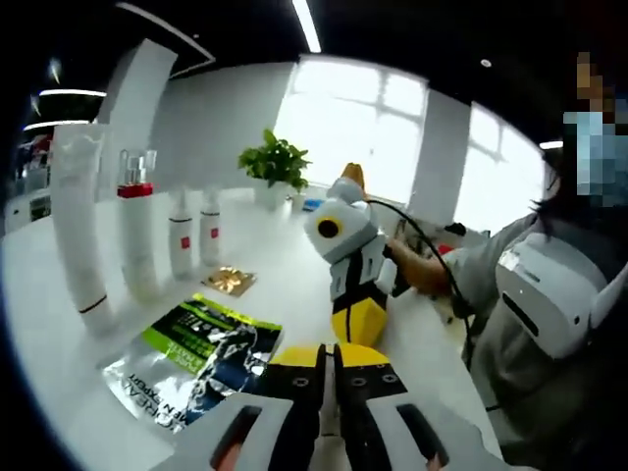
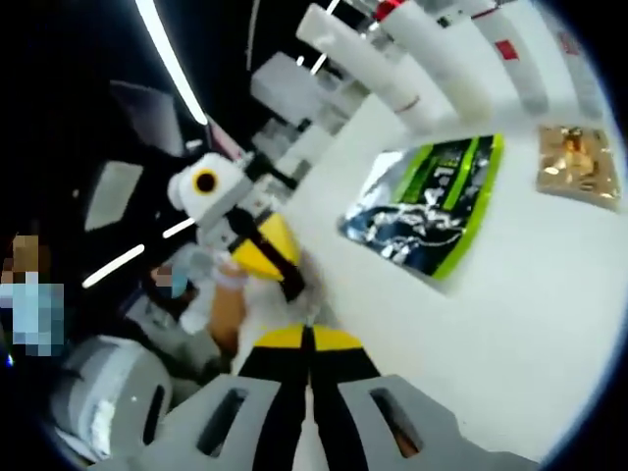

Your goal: Arrange the skincare products in the storage area until every visible bottle or jar stands upright without overlapping.

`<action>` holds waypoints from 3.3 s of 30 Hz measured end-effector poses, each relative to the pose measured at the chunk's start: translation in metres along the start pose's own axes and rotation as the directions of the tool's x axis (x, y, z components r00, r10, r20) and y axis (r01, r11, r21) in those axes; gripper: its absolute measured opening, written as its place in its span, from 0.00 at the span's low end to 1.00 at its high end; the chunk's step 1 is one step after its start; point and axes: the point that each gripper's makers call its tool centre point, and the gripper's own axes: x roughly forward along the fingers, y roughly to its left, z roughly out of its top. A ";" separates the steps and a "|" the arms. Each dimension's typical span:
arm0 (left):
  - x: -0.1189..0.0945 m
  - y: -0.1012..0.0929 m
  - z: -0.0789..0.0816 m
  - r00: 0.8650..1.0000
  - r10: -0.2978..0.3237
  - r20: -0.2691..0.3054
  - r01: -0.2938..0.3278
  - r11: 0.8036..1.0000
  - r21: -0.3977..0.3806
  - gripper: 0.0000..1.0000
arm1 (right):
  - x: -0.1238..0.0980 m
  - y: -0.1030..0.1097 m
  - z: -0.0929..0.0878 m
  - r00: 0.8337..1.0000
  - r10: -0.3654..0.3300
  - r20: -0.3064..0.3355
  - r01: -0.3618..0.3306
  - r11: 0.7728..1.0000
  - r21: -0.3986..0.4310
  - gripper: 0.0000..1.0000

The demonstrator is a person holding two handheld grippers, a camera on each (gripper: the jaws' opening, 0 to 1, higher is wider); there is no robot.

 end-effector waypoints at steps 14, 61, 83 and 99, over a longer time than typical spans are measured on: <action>0.017 0.009 -0.005 1.000 0.021 -0.006 -0.022 0.984 -0.179 0.15 | -0.016 0.005 0.017 0.997 -0.034 0.070 0.040 0.995 -0.088 0.00; 0.020 -0.009 -0.058 0.957 -0.047 -0.286 0.026 0.997 -0.076 0.00 | -0.009 -0.006 0.000 1.000 0.012 -0.011 -0.012 1.000 0.019 0.41; 0.021 -0.010 -0.059 0.958 -0.041 -0.285 0.020 0.997 -0.076 0.00 | 0.005 -0.035 -0.016 0.986 -0.146 -0.086 0.149 0.989 0.027 0.00; 0.007 0.024 0.012 0.989 0.123 0.084 -0.125 0.992 0.023 0.19 | -0.006 -0.008 0.023 0.990 -0.122 0.064 0.130 0.982 -0.139 0.00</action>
